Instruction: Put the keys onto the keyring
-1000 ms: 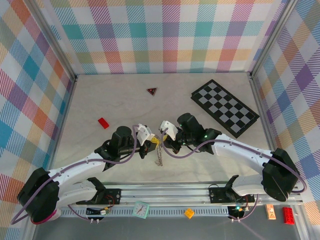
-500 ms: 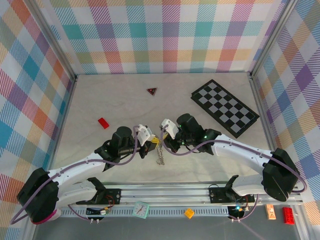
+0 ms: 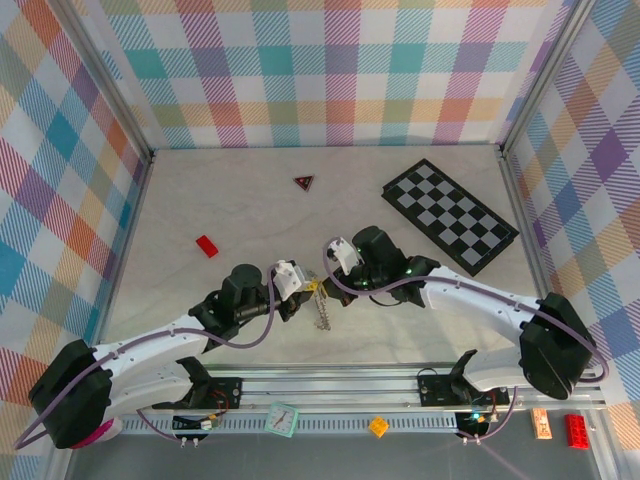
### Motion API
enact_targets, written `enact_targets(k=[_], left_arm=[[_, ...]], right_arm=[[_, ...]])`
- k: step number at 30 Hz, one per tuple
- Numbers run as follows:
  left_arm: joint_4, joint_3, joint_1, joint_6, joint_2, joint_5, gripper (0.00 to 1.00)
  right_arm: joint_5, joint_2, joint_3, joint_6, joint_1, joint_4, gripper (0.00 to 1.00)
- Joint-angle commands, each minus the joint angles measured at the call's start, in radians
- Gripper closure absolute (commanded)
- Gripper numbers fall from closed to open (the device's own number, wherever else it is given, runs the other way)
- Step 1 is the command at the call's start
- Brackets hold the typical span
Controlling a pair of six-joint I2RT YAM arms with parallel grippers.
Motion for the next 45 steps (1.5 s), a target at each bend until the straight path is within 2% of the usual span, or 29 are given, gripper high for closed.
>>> enact_targets(k=[1, 11, 21, 28, 32, 38, 42, 45], left_arm=[[0.089, -0.020, -0.015, 0.019, -0.024, -0.010, 1.00], [0.184, -0.063, -0.015, 0.000, -0.021, -0.031, 1.00], [0.295, -0.118, -0.018, -0.019, 0.001, -0.061, 1.00], [0.377, -0.149, -0.019, -0.035, 0.015, -0.074, 1.00], [0.429, -0.156, -0.020, -0.051, 0.032, -0.074, 1.00], [0.502, -0.164, -0.020, -0.083, 0.061, -0.067, 1.00], [0.568, -0.176, -0.019, -0.111, 0.096, -0.054, 1.00], [0.642, -0.185, -0.019, -0.139, 0.143, -0.028, 1.00]], right_arm=[[-0.033, 0.010, -0.001, 0.057, -0.023, 0.001, 1.00], [-0.120, -0.001, -0.055, 0.128, -0.065, 0.078, 1.00], [-0.212, 0.009, -0.142, 0.254, -0.112, 0.241, 1.00], [-0.246, 0.032, -0.154, 0.277, -0.125, 0.262, 1.00], [-0.267, 0.041, -0.150, 0.269, -0.130, 0.252, 0.80], [-0.210, -0.047, -0.122, 0.148, -0.172, 0.128, 0.59], [-0.130, -0.121, -0.113, -0.070, -0.178, 0.093, 0.57], [-0.204, -0.145, -0.156, -0.272, -0.178, 0.190, 0.56]])
